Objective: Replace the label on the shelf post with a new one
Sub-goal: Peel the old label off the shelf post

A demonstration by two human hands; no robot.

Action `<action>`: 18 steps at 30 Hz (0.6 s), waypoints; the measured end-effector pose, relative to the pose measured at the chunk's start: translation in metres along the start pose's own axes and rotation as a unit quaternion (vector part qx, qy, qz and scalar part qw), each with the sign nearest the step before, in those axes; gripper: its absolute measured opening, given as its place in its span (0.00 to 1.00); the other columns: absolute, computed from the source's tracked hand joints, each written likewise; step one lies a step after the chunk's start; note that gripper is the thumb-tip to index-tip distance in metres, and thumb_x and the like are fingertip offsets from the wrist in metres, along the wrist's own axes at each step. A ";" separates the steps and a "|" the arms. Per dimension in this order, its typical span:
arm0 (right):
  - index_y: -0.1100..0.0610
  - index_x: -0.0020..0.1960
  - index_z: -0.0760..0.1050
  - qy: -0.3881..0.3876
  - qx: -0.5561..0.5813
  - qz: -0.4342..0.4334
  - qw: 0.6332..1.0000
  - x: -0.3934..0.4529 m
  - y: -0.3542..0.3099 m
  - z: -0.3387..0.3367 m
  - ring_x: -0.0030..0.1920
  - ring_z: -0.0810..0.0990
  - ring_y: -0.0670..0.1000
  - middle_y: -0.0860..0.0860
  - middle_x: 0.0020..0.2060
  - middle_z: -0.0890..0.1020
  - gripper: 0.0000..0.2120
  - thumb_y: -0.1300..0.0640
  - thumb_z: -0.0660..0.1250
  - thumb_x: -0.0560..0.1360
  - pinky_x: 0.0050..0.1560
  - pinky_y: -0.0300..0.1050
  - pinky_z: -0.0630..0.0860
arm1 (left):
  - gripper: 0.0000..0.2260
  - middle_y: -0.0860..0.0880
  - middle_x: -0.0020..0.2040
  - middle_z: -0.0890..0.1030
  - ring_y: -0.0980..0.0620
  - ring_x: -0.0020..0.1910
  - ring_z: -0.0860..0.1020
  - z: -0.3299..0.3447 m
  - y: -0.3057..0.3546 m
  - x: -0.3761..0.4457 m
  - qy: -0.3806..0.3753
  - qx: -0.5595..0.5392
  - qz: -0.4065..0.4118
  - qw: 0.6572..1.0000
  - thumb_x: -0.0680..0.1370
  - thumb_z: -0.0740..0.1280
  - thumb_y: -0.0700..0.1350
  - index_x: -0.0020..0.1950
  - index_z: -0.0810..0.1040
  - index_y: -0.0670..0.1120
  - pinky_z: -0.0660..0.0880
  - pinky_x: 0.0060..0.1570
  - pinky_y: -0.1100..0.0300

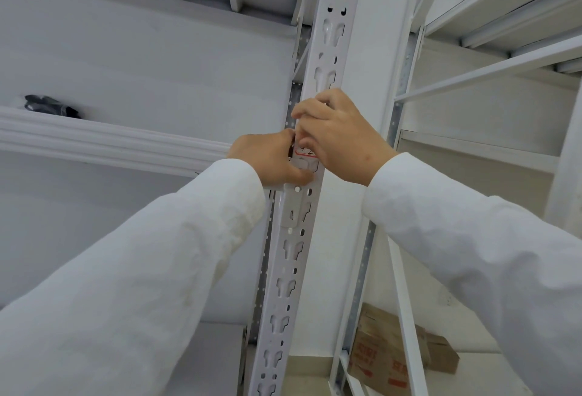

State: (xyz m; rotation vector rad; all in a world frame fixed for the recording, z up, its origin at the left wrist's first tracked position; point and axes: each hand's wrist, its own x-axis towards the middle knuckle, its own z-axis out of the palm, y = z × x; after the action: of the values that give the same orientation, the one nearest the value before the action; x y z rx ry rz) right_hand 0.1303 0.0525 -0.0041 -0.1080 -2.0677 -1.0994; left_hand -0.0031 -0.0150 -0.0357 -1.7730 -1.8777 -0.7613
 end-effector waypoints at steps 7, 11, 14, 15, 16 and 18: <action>0.58 0.41 0.78 -0.061 0.056 0.035 0.996 0.000 0.002 -0.008 0.57 0.71 0.58 0.51 0.55 0.79 0.04 0.61 0.66 0.73 0.57 0.37 0.61 | 0.19 0.52 0.43 0.77 0.47 0.43 0.75 -0.001 0.000 0.000 0.006 0.005 0.001 1.000 0.71 0.64 0.62 0.49 0.65 0.50 0.67 0.43 0.57; 0.57 0.41 0.79 -0.064 0.072 0.035 0.995 0.000 -0.002 -0.012 0.55 0.72 0.58 0.50 0.53 0.80 0.03 0.58 0.68 0.69 0.54 0.41 0.66 | 0.22 0.52 0.46 0.79 0.48 0.44 0.77 0.002 -0.002 0.001 0.005 0.000 -0.001 1.000 0.70 0.64 0.62 0.56 0.69 0.49 0.68 0.43 0.57; 0.57 0.38 0.79 -0.036 0.061 0.022 0.997 0.000 -0.007 -0.012 0.49 0.75 0.60 0.51 0.48 0.81 0.03 0.59 0.67 0.67 0.50 0.46 0.72 | 0.23 0.52 0.45 0.79 0.49 0.43 0.76 0.004 -0.002 0.001 0.007 -0.002 -0.003 1.000 0.70 0.64 0.62 0.58 0.69 0.50 0.66 0.42 0.58; 0.57 0.38 0.79 -0.033 0.057 0.019 0.998 0.000 -0.006 -0.012 0.48 0.75 0.60 0.52 0.48 0.81 0.02 0.60 0.67 0.67 0.49 0.47 0.72 | 0.23 0.52 0.45 0.79 0.49 0.43 0.76 0.005 -0.002 0.001 0.007 0.000 -0.004 1.000 0.70 0.64 0.63 0.58 0.69 0.50 0.66 0.41 0.58; 0.57 0.38 0.79 -0.030 0.056 0.016 0.998 0.000 -0.005 -0.012 0.48 0.75 0.60 0.52 0.48 0.82 0.02 0.61 0.68 0.68 0.49 0.48 0.73 | 0.23 0.52 0.45 0.79 0.49 0.43 0.76 0.005 -0.001 0.002 0.007 0.001 -0.003 1.000 0.70 0.64 0.63 0.58 0.69 0.50 0.66 0.41 0.58; 0.57 0.39 0.80 -0.031 0.054 0.013 0.998 0.000 0.000 -0.013 0.48 0.75 0.60 0.52 0.49 0.82 0.03 0.61 0.68 0.69 0.50 0.50 0.73 | 0.23 0.53 0.45 0.79 0.49 0.43 0.77 0.004 -0.001 0.002 0.007 0.003 -0.002 1.000 0.70 0.64 0.63 0.57 0.69 0.50 0.67 0.42 0.58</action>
State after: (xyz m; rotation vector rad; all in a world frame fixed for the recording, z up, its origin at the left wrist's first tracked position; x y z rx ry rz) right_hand 0.1378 0.0430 -0.0002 -0.1150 -2.1708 -0.9777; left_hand -0.0036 -0.0107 -0.0370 -1.7563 -1.8730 -0.7681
